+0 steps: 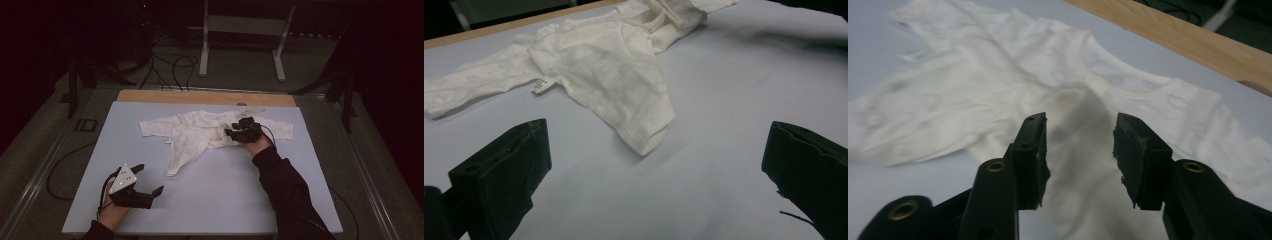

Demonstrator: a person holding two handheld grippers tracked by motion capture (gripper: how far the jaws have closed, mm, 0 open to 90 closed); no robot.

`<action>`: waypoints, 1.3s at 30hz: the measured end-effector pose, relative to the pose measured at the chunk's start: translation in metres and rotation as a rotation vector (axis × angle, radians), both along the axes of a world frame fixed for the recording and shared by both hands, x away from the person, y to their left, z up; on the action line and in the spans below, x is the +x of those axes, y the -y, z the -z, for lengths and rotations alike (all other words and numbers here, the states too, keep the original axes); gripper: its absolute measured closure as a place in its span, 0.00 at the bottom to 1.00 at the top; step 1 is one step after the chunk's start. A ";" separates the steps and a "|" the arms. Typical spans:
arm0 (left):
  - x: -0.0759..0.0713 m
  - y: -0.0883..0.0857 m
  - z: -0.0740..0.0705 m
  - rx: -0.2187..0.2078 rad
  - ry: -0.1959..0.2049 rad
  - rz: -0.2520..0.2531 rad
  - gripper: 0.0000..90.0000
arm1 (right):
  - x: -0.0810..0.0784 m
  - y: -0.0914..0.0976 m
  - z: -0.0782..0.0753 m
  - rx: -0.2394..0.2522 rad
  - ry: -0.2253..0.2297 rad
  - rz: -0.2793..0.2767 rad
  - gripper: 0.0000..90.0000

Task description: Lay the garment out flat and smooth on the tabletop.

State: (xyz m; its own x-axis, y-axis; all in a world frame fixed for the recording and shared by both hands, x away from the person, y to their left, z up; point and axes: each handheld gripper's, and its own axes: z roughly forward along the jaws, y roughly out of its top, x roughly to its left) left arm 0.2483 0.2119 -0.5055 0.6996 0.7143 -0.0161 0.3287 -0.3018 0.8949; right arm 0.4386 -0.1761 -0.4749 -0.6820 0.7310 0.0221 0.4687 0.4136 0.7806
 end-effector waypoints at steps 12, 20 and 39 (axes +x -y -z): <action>-0.001 0.003 -0.001 0.012 0.006 0.004 0.00 | -0.021 -0.022 0.034 -0.128 0.003 -0.088 0.45; -0.001 0.002 -0.001 0.019 0.007 0.009 0.00 | -0.015 -0.026 0.045 -0.188 -0.020 -0.091 0.69; 0.008 0.022 -0.006 0.077 -0.037 0.091 0.01 | -0.045 0.009 -0.010 -0.104 0.055 -0.102 0.95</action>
